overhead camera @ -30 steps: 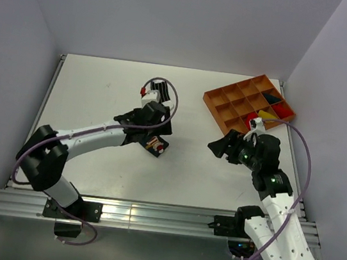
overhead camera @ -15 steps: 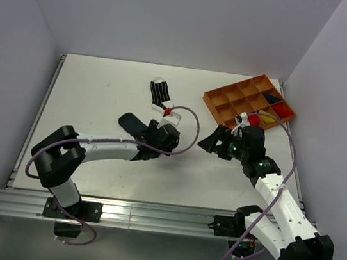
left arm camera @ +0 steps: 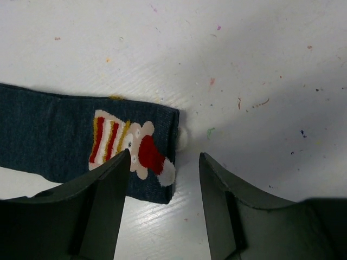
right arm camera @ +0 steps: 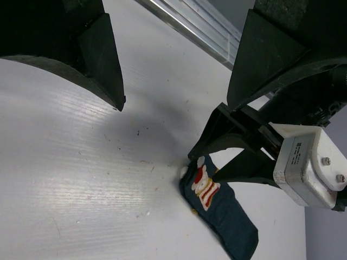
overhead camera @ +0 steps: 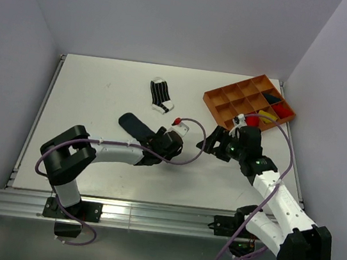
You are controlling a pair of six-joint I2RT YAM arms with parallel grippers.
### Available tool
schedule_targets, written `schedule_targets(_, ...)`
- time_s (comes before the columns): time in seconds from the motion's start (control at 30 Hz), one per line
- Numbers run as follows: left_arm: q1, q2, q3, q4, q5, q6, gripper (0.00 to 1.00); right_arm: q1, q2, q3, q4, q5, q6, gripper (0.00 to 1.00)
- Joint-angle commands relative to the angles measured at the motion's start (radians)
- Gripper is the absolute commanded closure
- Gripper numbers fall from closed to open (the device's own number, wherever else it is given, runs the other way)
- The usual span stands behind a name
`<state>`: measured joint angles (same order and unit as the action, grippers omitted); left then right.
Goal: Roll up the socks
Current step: Roll the sock at the center of the board.
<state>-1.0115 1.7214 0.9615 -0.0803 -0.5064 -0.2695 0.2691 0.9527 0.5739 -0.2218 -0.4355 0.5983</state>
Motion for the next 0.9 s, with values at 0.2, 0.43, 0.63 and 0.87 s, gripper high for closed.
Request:
schedule_targets(0.2,-0.009,0.001,-0.04,-0.016,0.036,-0.002,0.43,0.009,0.023,-0.016,0.07,-0.025,0.012,0.17)
schedule_targets(0.43,-0.009,0.061,-0.024,-0.038,0.025,0.001,0.49,0.01,0.021,-0.025,0.084,-0.032,0.021,0.17)
schedule_targets(0.63,-0.009,0.081,-0.014,-0.07,0.017,-0.007,0.62,0.015,0.018,-0.023,0.081,-0.013,0.021,0.18)
schedule_targets(0.87,-0.009,0.096,0.016,-0.085,0.055,-0.033,0.81,0.062,0.046,-0.009,0.099,0.059,0.037,0.18)
